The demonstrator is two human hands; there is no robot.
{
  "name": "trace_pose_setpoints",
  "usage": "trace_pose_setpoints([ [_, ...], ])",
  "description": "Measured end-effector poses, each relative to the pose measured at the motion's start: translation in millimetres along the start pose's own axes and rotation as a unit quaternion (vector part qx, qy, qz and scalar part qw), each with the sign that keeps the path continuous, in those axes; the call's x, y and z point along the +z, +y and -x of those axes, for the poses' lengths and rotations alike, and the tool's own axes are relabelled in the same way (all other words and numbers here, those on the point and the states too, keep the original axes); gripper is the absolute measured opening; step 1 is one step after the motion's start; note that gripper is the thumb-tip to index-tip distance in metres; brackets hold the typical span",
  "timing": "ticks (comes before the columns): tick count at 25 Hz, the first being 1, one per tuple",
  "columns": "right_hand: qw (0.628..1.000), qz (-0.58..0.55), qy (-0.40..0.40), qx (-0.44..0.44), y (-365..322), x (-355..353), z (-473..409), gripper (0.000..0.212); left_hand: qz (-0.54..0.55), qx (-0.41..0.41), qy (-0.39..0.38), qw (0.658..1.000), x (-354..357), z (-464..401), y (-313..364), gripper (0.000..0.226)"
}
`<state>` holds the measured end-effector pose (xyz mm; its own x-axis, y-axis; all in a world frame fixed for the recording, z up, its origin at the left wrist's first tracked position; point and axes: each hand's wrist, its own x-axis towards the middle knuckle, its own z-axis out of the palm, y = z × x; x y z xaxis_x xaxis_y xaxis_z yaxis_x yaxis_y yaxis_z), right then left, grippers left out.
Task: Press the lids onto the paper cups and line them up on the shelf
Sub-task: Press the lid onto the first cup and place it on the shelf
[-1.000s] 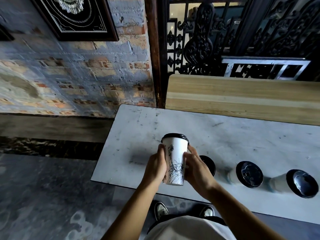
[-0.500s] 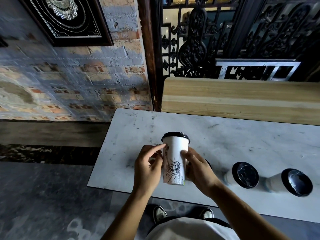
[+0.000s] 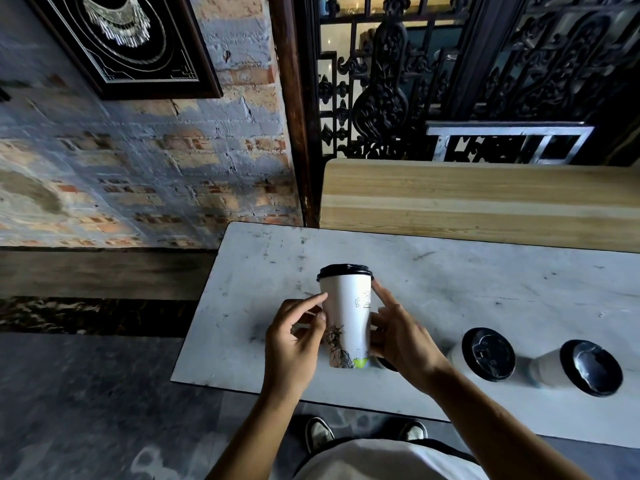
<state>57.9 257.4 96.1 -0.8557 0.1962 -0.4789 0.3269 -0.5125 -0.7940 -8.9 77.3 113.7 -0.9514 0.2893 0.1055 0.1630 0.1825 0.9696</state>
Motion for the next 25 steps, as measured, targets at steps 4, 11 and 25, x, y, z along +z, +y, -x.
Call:
trace_pose_setpoints([
  [4, 0.999, 0.033, -0.007, -0.015, -2, 1, 5, 0.056, 0.007, 0.058, -0.002, 0.998, -1, -1, -5, 0.043],
  [11, 0.997, 0.056, -0.014, -0.044, -7, 3, 11, 0.057, 0.05, 0.012, 0.001, 0.999, 0, 1, -1, 0.028],
  [25, 0.991, 0.119, -0.038, -0.053, -7, 0, 9, 0.066, 0.099, 0.009, 0.001, 0.995, 1, 5, -4, 0.027],
])
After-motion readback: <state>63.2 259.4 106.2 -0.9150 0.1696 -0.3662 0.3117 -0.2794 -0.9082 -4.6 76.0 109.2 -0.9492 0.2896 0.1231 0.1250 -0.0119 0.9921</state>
